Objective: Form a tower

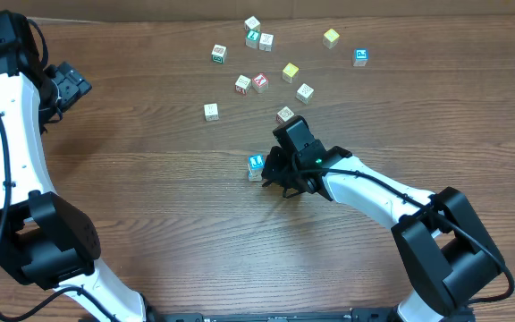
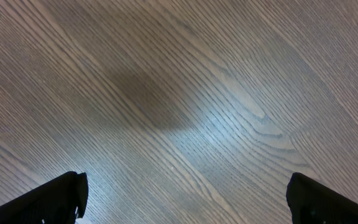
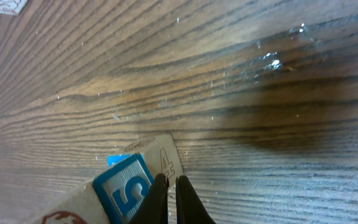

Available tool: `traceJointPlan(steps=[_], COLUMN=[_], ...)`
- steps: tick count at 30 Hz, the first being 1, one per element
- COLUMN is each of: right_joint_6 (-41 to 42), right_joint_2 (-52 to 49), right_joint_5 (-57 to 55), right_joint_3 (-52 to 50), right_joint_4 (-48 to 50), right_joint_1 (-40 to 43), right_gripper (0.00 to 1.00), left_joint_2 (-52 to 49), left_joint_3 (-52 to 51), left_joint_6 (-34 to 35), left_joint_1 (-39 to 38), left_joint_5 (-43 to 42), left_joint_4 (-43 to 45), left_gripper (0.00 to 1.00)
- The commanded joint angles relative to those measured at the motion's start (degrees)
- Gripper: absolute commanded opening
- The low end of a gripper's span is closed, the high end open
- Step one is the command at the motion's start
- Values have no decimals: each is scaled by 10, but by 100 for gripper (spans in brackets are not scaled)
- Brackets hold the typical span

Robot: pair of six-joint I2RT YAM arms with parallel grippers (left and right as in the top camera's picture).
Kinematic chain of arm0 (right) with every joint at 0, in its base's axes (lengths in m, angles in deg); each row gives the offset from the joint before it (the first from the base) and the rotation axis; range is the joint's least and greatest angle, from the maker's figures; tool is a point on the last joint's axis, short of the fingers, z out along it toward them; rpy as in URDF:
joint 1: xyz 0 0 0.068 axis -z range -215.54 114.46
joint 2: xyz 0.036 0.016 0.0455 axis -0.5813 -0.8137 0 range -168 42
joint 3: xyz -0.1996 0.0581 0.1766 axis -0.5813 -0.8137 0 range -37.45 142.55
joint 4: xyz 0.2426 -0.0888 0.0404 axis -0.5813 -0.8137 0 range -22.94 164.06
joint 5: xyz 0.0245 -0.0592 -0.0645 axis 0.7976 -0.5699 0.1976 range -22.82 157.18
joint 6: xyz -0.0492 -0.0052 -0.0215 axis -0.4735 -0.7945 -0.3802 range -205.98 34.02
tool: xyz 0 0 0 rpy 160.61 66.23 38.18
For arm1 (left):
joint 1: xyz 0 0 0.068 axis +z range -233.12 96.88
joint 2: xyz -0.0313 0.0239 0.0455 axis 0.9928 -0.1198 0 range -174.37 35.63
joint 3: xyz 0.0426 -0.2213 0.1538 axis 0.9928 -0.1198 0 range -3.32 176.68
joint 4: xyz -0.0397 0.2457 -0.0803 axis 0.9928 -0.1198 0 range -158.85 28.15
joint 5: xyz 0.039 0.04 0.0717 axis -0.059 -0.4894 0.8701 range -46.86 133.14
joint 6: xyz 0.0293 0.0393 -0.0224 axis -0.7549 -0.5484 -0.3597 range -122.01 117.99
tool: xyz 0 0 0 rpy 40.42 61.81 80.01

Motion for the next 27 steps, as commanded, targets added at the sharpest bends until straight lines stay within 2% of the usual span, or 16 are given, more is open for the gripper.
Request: traceJointPlan(steps=[1,27], right_joint_6=[-7,-7], right_joint_2=[2,2], right_joint_5=[15,17], right_joint_3=[-2,-2], right_joint_4=[-3,-8], right_joint_1=[1,5], right_gripper=[4,4], left_joint_2=[1,1], left_joint_3=[0,0], left_joint_6=[-3,-3], left_joint_1=[-3,-3], left_joint_5=[3,3], left_joint_4=[1,1], left_gripper=[99,100])
